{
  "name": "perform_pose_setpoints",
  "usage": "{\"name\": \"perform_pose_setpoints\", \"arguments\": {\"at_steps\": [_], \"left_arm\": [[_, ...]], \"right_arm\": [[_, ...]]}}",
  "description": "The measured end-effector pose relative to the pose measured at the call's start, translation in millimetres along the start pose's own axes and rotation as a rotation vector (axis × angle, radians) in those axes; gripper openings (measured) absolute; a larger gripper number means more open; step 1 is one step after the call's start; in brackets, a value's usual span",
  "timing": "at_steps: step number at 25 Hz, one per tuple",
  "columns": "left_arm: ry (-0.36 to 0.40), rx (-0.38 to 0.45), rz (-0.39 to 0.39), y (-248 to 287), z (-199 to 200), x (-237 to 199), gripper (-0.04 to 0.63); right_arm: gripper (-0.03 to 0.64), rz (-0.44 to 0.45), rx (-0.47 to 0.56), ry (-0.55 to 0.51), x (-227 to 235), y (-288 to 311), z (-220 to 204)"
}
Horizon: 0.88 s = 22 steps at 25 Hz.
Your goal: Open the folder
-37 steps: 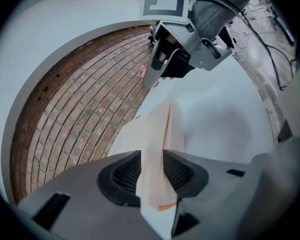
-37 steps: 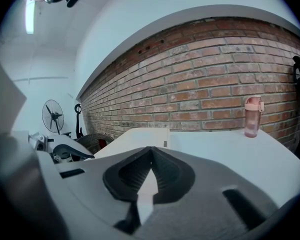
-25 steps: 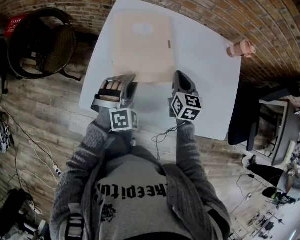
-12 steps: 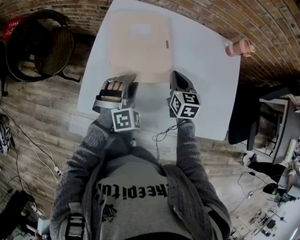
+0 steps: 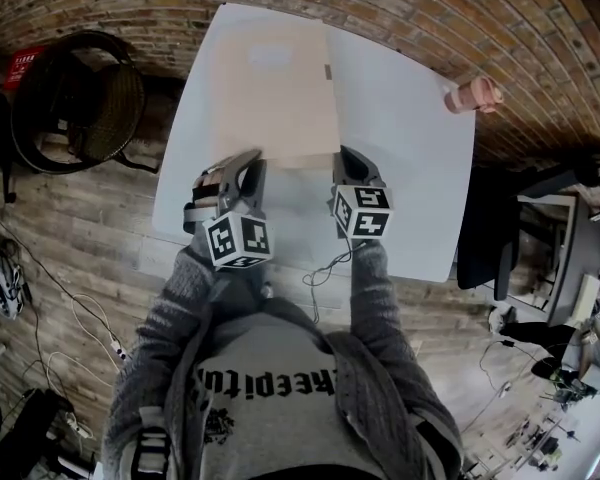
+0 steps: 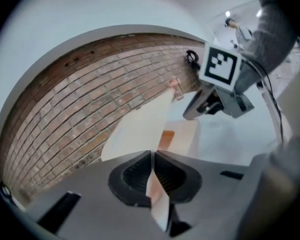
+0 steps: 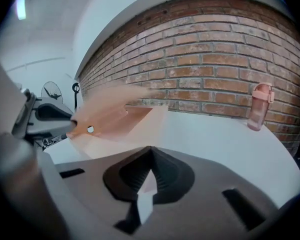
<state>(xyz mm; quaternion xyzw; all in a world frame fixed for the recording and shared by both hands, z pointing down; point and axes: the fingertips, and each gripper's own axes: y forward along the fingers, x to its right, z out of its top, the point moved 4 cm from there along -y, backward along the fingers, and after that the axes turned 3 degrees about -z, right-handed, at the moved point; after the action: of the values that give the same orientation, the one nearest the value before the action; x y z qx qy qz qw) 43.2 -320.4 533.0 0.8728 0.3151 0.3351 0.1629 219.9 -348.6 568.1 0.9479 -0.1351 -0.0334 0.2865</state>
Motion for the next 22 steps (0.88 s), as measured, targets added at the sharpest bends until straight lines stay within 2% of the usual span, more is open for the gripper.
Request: {"name": "perform_pose_setpoints", "arguments": {"at_steps": [2, 4, 6, 12, 19, 22], "left_arm": [[-0.121, 0.043, 0.028, -8, 3, -17, 0.02], [-0.198, 0.069, 0.05, -16, 3, -29, 0.02], [-0.267, 0.08, 0.079, -24, -2, -37, 0.018], [-0.568, 0.109, 0.19, -47, -33, -68, 0.015], [-0.849, 0.044, 0.307, -65, -78, -108, 0.011], [-0.917, -0.015, 0.333, -66, -102, -120, 0.011]], "right_arm": [[0.002, -0.001, 0.002, -0.004, 1, 0, 0], [0.002, 0.0, 0.006, 0.004, 1, -1, 0], [0.002, -0.001, 0.006, 0.003, 0, 0, -1], [0.002, 0.014, 0.007, -0.008, -6, 2, 2], [0.002, 0.024, 0.003, -0.009, -8, 4, 3], [0.002, 0.022, 0.004, -0.002, -10, 4, 3]]}}
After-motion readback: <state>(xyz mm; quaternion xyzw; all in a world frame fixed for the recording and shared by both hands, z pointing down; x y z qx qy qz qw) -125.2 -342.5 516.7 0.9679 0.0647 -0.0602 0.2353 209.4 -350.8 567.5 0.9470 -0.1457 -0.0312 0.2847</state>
